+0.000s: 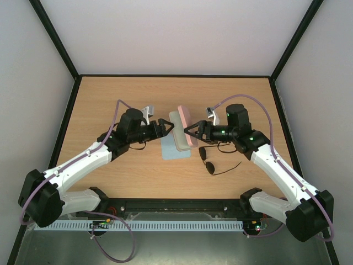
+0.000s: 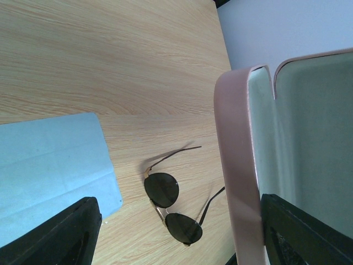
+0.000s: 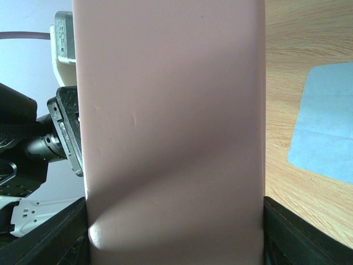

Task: Organize the sunglasses
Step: Open the sunglasses case.

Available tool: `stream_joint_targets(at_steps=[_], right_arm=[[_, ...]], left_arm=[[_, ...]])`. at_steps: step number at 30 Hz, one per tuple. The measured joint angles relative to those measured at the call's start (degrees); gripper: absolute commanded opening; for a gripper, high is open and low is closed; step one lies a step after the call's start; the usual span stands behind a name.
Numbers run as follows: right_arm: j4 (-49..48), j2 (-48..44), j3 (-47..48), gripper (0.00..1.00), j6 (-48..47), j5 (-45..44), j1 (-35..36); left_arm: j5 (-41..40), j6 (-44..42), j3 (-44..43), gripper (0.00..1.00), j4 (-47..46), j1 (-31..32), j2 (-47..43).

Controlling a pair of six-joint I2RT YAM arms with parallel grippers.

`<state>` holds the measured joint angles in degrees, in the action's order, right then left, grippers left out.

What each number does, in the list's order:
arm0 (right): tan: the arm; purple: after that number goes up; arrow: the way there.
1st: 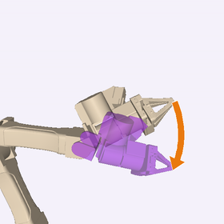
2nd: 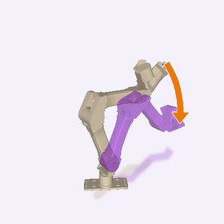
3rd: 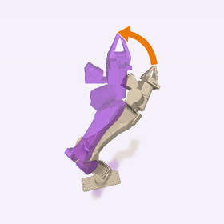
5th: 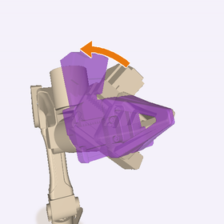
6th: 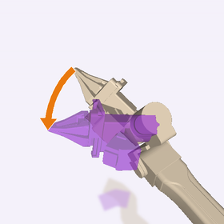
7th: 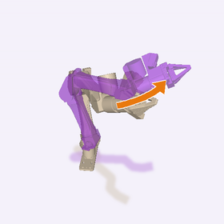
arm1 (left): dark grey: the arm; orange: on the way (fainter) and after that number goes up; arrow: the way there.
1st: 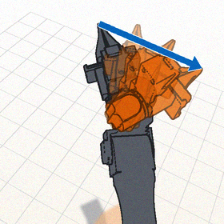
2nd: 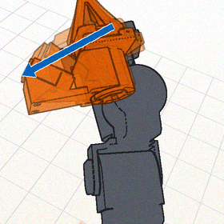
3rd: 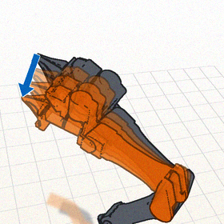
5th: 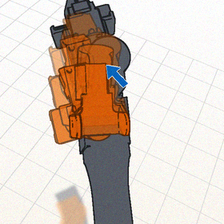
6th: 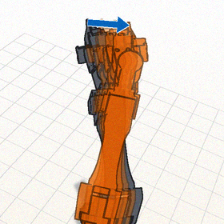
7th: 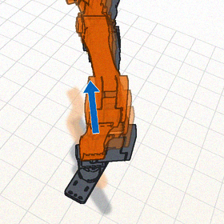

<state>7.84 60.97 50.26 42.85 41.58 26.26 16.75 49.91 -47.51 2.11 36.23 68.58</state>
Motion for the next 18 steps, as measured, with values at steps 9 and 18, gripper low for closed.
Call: stream_joint_targets(at_steps=[9,18], right_arm=[[0.0,0.0,0.0,0.56,0.0,0.0,0.0],[0.0,0.0,1.4,0.56,0.0,0.5,0.0]], left_arm=[[0.6,-0.1,0.2,0.81,-0.1,-0.7,0.2],[0.3,-0.2,2.7,0.82,0.5,-1.8,1.6]])
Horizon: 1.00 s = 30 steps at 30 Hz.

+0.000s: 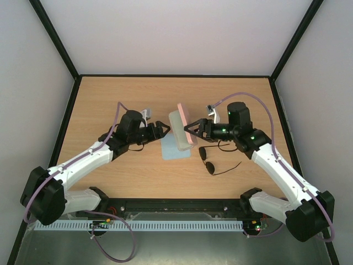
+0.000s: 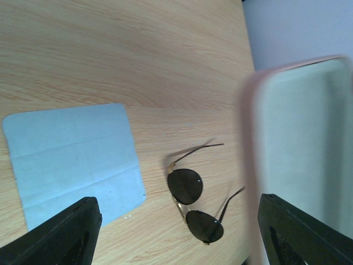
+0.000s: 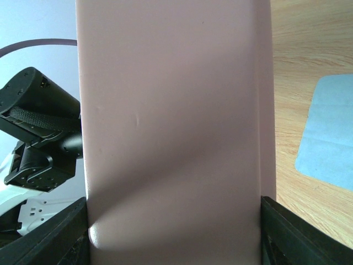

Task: Organize the sunglasses
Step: Open the sunglasses case, then place the sunglasses case at the center of the board.

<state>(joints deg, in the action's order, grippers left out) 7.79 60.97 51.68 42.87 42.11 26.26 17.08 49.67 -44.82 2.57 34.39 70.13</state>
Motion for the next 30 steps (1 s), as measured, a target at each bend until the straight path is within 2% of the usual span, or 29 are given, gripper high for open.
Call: stream_joint_targets(at_steps=[5,10,14,21,30], right_arm=[[0.0,0.7,0.4,0.56,-0.5,-0.5,0.0],[-0.3,5.8,0.6,0.56,-1.3,-0.8,-2.2],[-3.4,13.1,0.6,0.56,-1.4,0.3,-7.7],[-14.0,28.9,0.7,0.59,0.9,4.0,-15.5],[-23.3,42.4,5.4,0.63,3.7,7.4,-16.8]], left_arm=[[0.0,0.0,-0.2,0.85,1.2,-0.7,-1.0],[-0.2,-0.4,-3.8,0.85,5.3,-2.4,-4.7],[0.7,-0.7,-7.0,0.85,6.0,-5.2,-6.7],[1.4,-0.8,-5.5,0.85,7.6,-6.8,-7.7],[1.9,-1.5,-3.6,0.84,8.8,-7.5,-8.6]])
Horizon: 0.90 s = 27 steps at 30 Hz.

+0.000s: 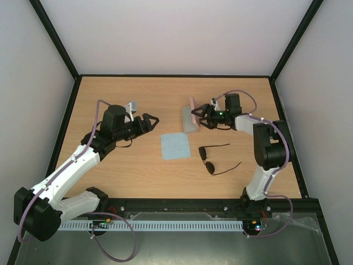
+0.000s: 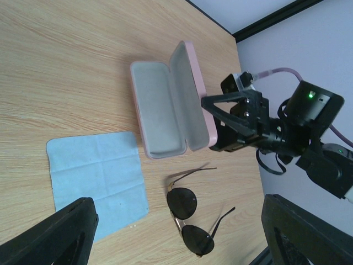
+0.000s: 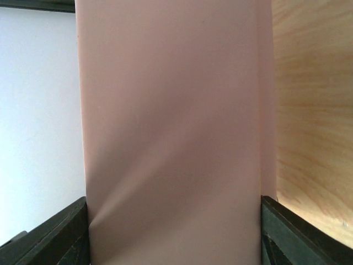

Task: Organize the sunglasses
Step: Place the sunglasses case at the center of the board.

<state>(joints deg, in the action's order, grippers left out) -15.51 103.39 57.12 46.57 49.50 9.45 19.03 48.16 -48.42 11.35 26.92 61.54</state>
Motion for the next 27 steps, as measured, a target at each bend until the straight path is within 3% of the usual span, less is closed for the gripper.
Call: stream_joint_targets(at_steps=[11,19,27], right_arm=[[-2.5,5.4,4.1,0.67,-1.0,1.7,-3.4],[-1.9,8.6,4.1,0.81,-3.3,1.7,-3.8],[7.7,7.1,7.1,0.90,-9.0,-2.4,-3.9]], left_arm=[[0.1,-0.2,1.2,0.84,0.1,-0.2,-1.6],[0.3,-0.2,1.6,0.84,0.2,-0.2,-1.6],[0.5,-0.2,1.6,0.84,0.2,-0.2,-1.7]])
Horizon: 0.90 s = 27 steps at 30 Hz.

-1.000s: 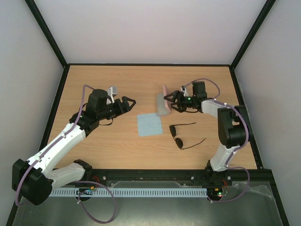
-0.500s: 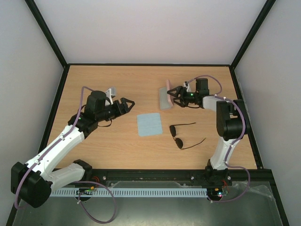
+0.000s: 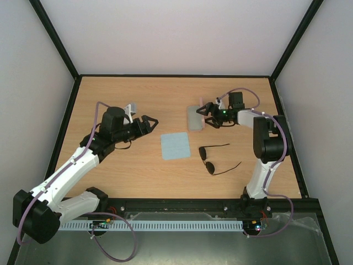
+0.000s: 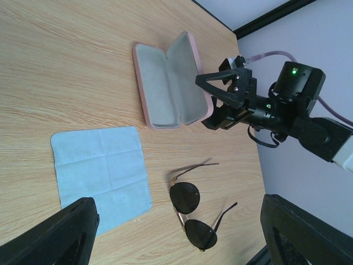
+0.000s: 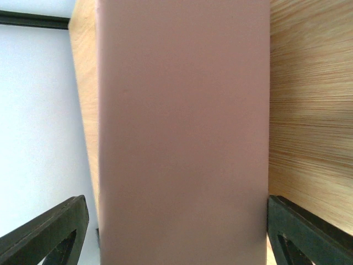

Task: Organize the sunglasses
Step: Place the sunglasses case at the center of the board, then adjust the sunglasses case at the center of the board.

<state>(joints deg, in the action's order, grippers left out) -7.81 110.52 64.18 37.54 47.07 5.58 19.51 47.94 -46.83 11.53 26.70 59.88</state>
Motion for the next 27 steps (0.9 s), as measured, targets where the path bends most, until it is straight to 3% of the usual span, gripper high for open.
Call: stream_joint_targets(at_steps=[9,21,24,27], right_arm=[[16.0,-3.5,9.0,0.90,-8.3,-12.2,0.5],[33.0,0.1,24.0,0.78,-15.9,-36.0,7.6],[35.3,2.1,24.9,0.72,-16.6,-40.3,8.3],[37.6,4.2,25.5,0.54,-17.3,-43.8,8.9]], left_arm=[[0.5,0.0,1.1,0.84,-0.2,0.0,-0.7],[0.6,0.0,1.5,0.83,-0.4,-0.1,-1.9],[0.6,0.0,1.8,0.84,-0.4,-0.1,-2.1],[0.6,0.0,1.9,0.84,-0.4,-0.1,-2.2]])
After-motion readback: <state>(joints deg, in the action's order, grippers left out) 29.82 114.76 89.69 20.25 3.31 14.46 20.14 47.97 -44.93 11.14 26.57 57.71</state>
